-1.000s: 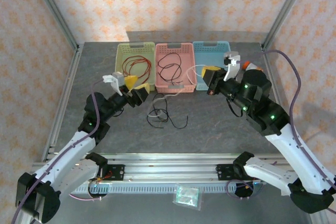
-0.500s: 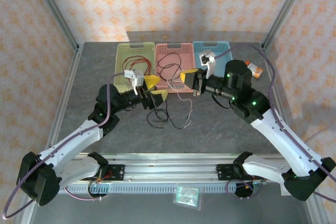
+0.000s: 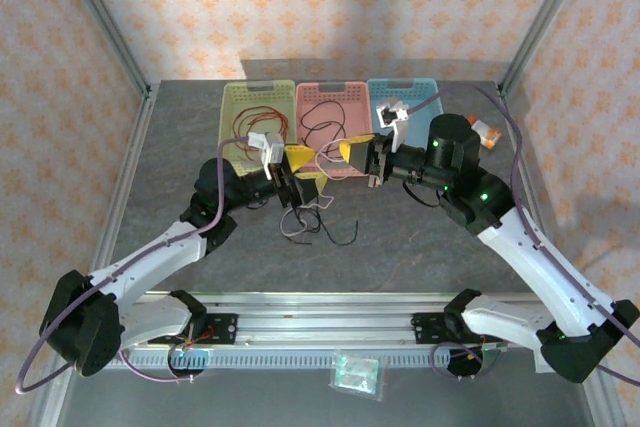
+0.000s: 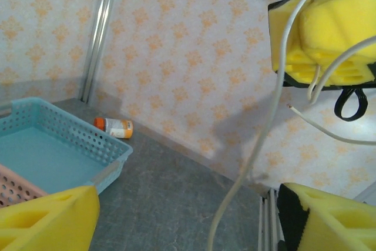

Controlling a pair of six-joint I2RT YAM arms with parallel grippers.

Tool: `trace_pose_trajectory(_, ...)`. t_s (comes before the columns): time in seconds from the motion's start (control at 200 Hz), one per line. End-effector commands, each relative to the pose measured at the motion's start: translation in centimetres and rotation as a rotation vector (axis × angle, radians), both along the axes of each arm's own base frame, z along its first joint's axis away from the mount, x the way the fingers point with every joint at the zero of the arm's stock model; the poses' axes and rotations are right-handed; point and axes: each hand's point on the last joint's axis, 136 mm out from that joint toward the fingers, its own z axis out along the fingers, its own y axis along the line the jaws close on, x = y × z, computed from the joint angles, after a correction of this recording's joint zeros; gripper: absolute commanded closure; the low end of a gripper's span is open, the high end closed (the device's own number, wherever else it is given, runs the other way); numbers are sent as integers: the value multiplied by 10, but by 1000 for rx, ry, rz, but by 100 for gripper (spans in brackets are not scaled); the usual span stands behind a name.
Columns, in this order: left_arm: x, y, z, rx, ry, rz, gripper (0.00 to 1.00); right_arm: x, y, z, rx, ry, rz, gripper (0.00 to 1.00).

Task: Untangle the cables

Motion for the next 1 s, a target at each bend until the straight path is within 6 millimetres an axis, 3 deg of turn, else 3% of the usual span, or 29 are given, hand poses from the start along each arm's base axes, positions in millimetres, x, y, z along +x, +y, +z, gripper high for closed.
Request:
trace_pose_trajectory(0.0,-9,-5,26,-55,-77,-53,29,-8,3,30,68,-60,41,100)
trace_pose_trajectory(0.115,-6,-5,23,-53,-74,-37,54,-7,-1,29,63,-64,19,100)
trace_pose_trajectory(0.27,1,2,21,-31,-83,36,100,6,-16,14,-13,-60,-109,100)
trace_pose_trajectory(0.37,4,10,24,-19,-97,96,100,14,-29,-2,-69,-53,-194,100)
trace_pose_trajectory(0.586,4,18,34,0,-114,144,100,40,-76,-28,-146,-44,-503,75)
trace_pose_trajectory(0.741,3,21,36,16,-119,156,100,47,-98,-34,-161,-33,-629,70)
trace_pose_trajectory(0.846,4,22,36,27,-119,169,100,42,-96,-27,-111,-43,-610,64)
trace_pose_trajectory(0.996,4,23,42,32,-131,178,100,31,-75,-18,-33,-48,-476,57)
